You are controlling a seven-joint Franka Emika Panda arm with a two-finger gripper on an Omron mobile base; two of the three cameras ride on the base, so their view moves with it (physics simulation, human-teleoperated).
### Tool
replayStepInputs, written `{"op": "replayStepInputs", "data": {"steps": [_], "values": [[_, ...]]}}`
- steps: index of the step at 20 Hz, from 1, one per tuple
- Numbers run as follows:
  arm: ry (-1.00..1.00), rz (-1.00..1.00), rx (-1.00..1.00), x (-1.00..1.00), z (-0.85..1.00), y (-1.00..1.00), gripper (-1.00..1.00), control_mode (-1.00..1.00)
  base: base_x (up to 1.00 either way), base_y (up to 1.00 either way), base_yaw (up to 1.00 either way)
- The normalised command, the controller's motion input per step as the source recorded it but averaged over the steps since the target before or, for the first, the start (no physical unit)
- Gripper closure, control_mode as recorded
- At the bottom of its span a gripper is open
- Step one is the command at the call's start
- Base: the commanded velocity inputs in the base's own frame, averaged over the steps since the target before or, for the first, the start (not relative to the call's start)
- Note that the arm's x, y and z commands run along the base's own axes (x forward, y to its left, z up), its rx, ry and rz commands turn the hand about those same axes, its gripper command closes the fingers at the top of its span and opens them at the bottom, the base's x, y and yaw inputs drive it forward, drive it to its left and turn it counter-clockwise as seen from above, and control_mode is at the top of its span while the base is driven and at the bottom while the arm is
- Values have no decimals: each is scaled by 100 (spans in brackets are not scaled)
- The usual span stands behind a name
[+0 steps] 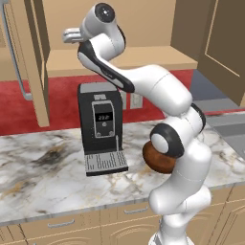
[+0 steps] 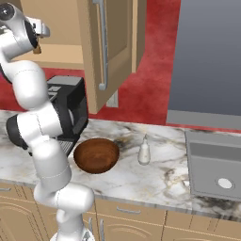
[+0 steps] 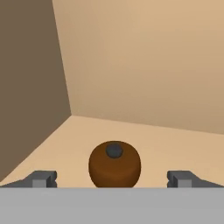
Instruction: Retrieve the bottle and the shaker from the cabinet and place them next to the mixing bowl on the counter. Then add garlic from the fridge to the mixing bowl.
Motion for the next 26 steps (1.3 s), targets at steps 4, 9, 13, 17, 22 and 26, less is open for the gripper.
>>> {"op": "replayStepInputs", "data": {"steps": [4, 9, 13, 17, 22, 26], "values": [[2, 2, 0, 10, -11, 0, -100, -100, 0, 0, 0], [4, 2, 0, 13, -13, 0, -100, -100, 0, 0, 0], [3, 2, 0, 10, -9, 0, 100, -100, 0, 0, 0], [1, 2, -1, 5, -8, 2, 100, -100, 0, 0, 0], [0, 0, 0, 0, -3, 0, 100, -100, 0, 0, 0], [0, 0, 0, 0, -8, 0, 100, -100, 0, 0, 0]]}}
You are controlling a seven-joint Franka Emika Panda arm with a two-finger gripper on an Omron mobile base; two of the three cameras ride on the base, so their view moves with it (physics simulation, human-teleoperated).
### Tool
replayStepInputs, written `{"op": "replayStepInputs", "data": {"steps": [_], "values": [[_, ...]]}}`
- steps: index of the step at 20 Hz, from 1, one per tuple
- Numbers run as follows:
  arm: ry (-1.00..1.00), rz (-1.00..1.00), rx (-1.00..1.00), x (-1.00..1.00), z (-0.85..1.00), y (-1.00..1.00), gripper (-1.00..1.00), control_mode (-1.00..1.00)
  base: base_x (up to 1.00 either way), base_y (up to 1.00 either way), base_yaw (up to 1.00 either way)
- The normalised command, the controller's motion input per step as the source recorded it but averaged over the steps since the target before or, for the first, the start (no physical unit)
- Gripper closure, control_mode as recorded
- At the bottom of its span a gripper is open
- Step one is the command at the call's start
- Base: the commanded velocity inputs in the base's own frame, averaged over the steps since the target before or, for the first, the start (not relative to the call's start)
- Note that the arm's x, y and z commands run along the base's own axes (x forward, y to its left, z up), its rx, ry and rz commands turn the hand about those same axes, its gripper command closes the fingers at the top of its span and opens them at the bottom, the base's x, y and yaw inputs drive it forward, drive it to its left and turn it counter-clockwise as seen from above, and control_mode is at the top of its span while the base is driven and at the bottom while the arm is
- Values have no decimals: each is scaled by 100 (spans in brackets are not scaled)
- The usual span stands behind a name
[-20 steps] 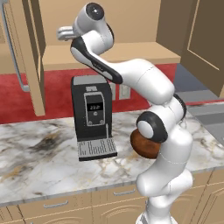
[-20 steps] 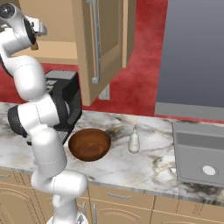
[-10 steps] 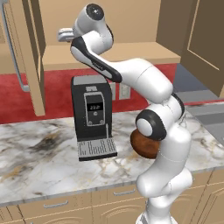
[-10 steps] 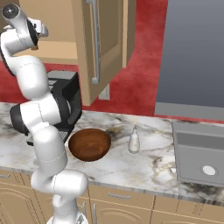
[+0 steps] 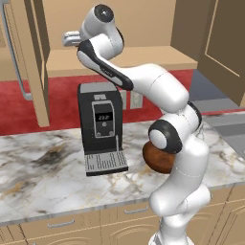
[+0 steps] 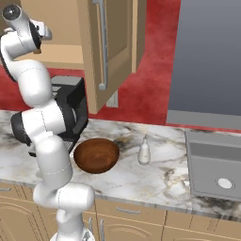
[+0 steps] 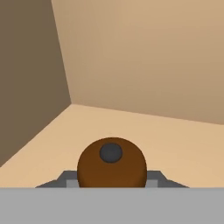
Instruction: Retrieve the bottle and the shaker from the cabinet and place them next to the mixing bowl on the counter. Then add garlic from the fridge to the mixing bowl.
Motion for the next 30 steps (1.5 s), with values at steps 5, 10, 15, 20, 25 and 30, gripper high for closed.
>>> {"op": "replayStepInputs", "data": {"steps": [5, 10, 15, 20, 25, 30], "values": [[0, 0, 1, -7, -19, -2, 100, -100, 0, 0, 0], [-7, 0, 1, -64, -30, -7, 100, -100, 0, 0, 0], [-14, -2, 8, -100, -24, -34, 100, -100, 0, 0, 0], [-12, -6, 17, -100, -53, -75, 100, -100, 0, 0, 0], [-6, -8, 15, -88, -49, -97, 100, -100, 0, 0, 0], [0, -2, 2, -55, -47, -73, 100, -100, 0, 0, 0]]}}
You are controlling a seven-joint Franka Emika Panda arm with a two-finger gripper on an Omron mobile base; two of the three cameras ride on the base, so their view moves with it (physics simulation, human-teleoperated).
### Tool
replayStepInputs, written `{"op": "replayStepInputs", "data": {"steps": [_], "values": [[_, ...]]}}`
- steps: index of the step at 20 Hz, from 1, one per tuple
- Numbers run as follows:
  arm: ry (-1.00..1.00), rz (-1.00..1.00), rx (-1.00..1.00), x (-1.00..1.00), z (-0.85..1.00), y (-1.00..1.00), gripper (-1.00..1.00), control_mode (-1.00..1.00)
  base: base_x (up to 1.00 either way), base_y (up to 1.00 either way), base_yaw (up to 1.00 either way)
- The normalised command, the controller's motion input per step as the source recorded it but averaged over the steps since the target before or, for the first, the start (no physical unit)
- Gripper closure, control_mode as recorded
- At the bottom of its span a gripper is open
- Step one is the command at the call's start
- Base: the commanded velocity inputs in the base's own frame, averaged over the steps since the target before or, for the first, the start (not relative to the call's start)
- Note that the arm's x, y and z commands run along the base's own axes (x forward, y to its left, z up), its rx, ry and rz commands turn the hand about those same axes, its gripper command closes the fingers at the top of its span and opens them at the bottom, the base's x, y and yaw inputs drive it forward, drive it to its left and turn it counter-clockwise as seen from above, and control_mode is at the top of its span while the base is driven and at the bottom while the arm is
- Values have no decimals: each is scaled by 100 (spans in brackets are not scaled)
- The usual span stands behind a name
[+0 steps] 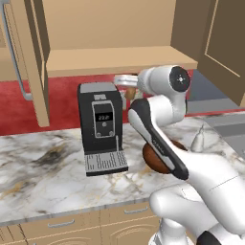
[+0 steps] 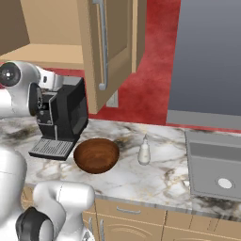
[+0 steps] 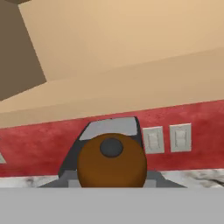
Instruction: Retrieve the bottle and the shaker from the cabinet and place them next to the mixing bowl on the counter. Then add garlic from the fridge to the mixing bowl.
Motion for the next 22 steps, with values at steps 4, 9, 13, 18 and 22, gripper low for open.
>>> {"op": "replayStepInputs", "data": {"steps": [4, 9, 13, 18, 22], "values": [[0, 0, 0, -41, -39, -61, 100, -100, 0, 0, 0], [0, 0, 0, -57, -51, -54, 100, -100, 0, 0, 0], [0, 0, 0, -62, -48, -59, 100, -100, 0, 0, 0], [0, 0, 0, -46, -39, -70, 100, -100, 0, 0, 0], [1, 0, -1, -31, -53, -65, 100, -100, 0, 0, 0]]}}
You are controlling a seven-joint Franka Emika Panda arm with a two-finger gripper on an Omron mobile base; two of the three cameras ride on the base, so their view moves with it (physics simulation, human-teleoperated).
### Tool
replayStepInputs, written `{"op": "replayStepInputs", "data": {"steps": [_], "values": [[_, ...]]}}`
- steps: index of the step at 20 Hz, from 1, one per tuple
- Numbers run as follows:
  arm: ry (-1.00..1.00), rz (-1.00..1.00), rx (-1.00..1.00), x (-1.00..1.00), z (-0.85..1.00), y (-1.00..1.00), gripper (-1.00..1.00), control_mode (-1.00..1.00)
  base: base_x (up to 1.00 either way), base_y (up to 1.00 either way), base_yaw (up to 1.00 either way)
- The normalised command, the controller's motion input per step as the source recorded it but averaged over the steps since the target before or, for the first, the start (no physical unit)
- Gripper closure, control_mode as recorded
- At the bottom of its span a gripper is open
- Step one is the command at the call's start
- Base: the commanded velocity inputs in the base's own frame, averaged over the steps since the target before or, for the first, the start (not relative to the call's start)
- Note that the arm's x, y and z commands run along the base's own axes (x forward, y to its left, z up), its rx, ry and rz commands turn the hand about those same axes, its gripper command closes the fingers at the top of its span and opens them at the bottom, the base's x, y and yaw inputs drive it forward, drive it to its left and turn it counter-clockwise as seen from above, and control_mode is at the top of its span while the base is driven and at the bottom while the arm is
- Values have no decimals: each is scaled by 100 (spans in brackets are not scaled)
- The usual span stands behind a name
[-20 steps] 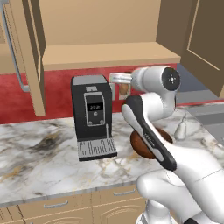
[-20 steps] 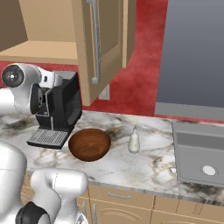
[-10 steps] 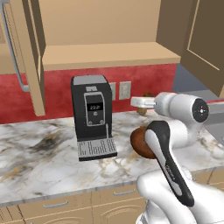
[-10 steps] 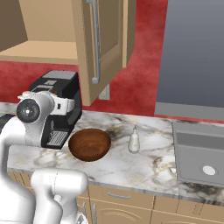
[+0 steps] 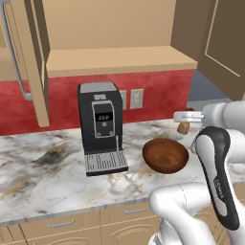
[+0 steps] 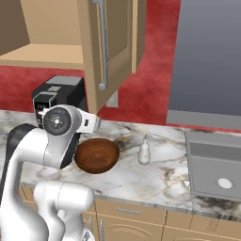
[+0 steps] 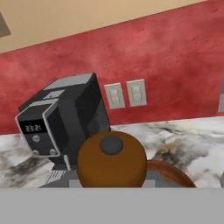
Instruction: Retrieve the bottle and the shaker from the cabinet and place them next to the mixing bowl on the counter. Then add garlic from the fridge to the mixing bowl.
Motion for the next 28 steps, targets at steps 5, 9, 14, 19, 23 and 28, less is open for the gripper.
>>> {"op": "replayStepInputs", "data": {"steps": [5, 9, 14, 19, 23, 28], "values": [[-3, 0, 0, -36, -59, -68, 100, -100, 0, 0, 0], [-4, 1, 0, -3, -50, -70, 100, -100, 0, 0, 0], [-2, 4, 0, 10, -54, -64, 100, -100, 0, 0, 0], [0, 2, -7, 1, -54, -34, 100, -100, 0, 0, 0], [-6, 5, -5, 12, -48, -25, 100, -100, 0, 0, 0], [-6, 6, -2, 29, -47, -18, 100, -100, 0, 0, 0]]}}
